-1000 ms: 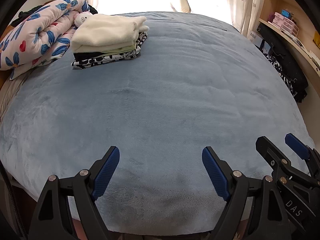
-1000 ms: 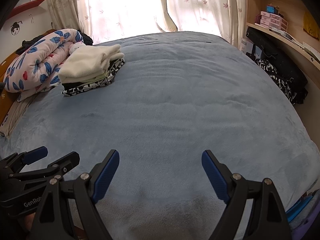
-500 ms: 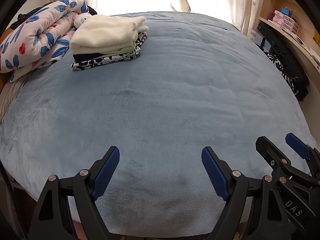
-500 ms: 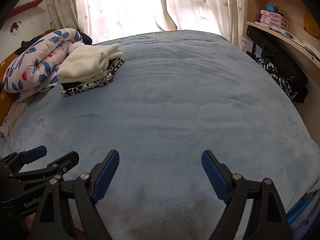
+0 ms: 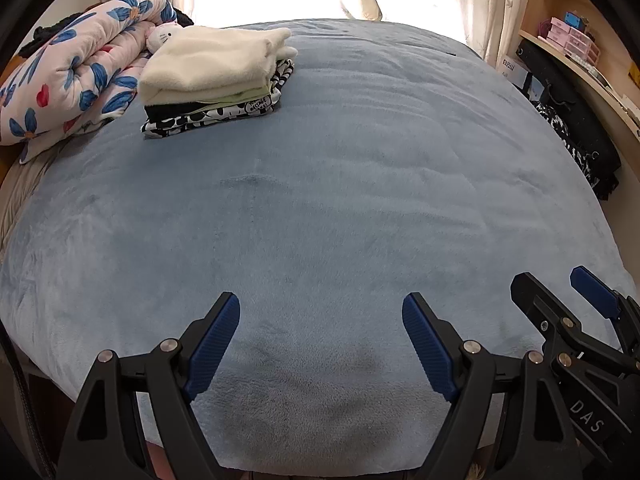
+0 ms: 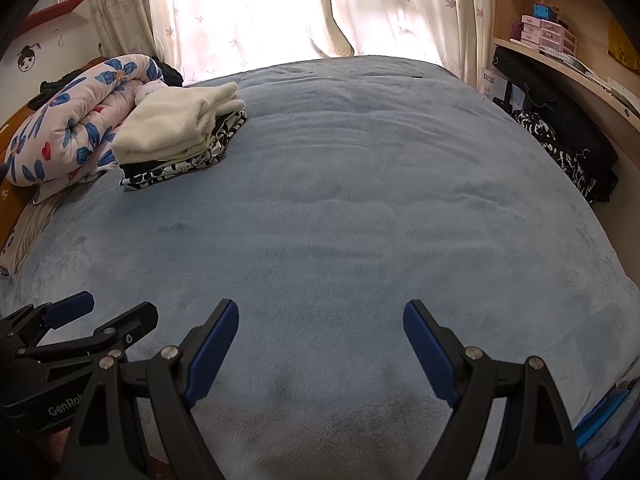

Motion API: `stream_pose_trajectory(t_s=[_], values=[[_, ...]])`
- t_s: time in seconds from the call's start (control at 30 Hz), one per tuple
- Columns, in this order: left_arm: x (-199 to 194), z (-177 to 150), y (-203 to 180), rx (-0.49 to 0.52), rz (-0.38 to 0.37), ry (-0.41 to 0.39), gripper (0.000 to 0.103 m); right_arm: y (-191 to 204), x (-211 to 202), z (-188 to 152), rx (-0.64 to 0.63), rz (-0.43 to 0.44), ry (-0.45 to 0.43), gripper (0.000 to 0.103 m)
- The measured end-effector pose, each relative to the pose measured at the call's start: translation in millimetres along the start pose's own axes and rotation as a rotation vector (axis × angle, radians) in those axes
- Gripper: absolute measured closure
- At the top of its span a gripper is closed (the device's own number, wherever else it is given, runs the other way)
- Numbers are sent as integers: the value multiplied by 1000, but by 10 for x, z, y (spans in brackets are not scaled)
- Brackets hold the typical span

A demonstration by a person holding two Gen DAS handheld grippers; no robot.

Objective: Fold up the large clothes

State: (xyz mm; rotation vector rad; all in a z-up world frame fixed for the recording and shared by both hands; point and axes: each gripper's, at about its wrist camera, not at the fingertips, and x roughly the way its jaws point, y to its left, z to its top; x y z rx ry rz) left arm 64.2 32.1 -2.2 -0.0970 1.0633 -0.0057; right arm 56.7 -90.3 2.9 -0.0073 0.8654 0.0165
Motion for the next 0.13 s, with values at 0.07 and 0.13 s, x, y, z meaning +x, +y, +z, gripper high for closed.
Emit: stream_pose_trajectory(t_s=[0.07, 0.13], values=[[9, 2, -1, 0, 1, 3, 21, 1, 5, 1, -1, -1, 2, 18], [20, 6, 3, -1, 0, 8, 21, -1, 10, 0, -1, -2, 4, 18]])
